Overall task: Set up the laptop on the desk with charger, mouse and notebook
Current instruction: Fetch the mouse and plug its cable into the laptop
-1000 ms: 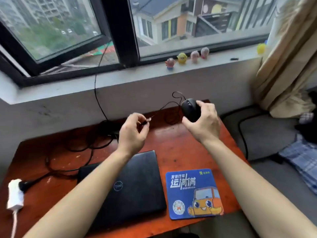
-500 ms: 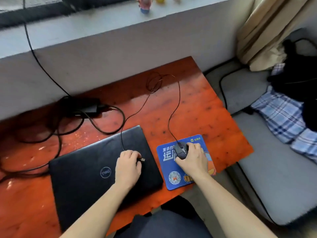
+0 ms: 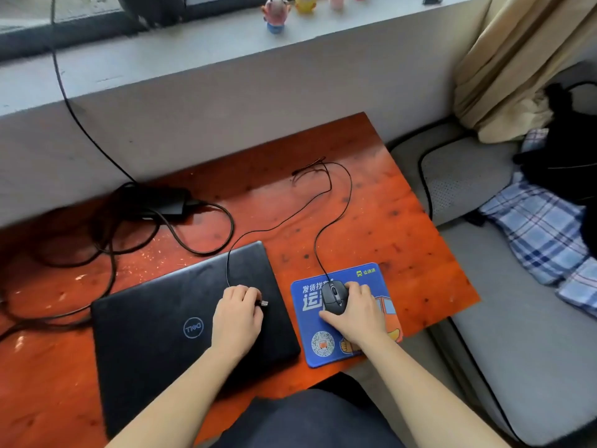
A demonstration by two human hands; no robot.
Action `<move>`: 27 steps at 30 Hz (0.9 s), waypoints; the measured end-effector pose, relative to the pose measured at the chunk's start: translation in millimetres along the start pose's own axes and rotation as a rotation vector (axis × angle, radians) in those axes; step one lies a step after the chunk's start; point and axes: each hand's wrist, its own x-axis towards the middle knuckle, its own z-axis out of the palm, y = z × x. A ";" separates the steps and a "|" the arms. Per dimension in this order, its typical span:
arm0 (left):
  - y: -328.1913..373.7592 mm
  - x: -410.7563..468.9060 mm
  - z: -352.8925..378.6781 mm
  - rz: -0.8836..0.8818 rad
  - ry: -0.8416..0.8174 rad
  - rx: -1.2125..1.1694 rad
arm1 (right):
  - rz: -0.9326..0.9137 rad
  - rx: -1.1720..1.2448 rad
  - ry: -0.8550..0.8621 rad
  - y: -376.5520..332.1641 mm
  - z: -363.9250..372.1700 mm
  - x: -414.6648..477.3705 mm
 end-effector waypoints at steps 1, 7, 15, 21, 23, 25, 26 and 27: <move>-0.2 0.9 -1.0 0.010 -0.008 0.017 | -0.008 -0.043 -0.021 -0.6 -2.2 0.8; -3.2 7.8 -29.5 -0.057 0.077 0.019 | -0.128 -0.097 0.005 -24.1 -31.1 14.7; -0.8 -28.5 -110.4 0.196 0.360 0.037 | -0.148 0.635 -0.425 -155.6 -54.6 40.1; -28.5 -89.9 -131.7 0.249 0.360 0.223 | -0.039 1.175 -0.662 -244.9 -46.7 25.6; -43.8 -112.9 -133.2 0.114 0.348 0.211 | -0.057 1.287 -0.600 -268.3 -50.0 24.9; -59.7 -130.7 -133.0 0.013 0.315 0.223 | -0.091 1.324 -0.592 -287.6 -54.9 21.2; -66.6 -136.1 -133.2 -0.019 0.293 0.243 | -0.121 1.311 -0.603 -295.7 -57.2 18.2; -73.2 -138.1 -133.1 -0.038 0.281 0.270 | -0.158 1.292 -0.623 -302.3 -59.2 13.9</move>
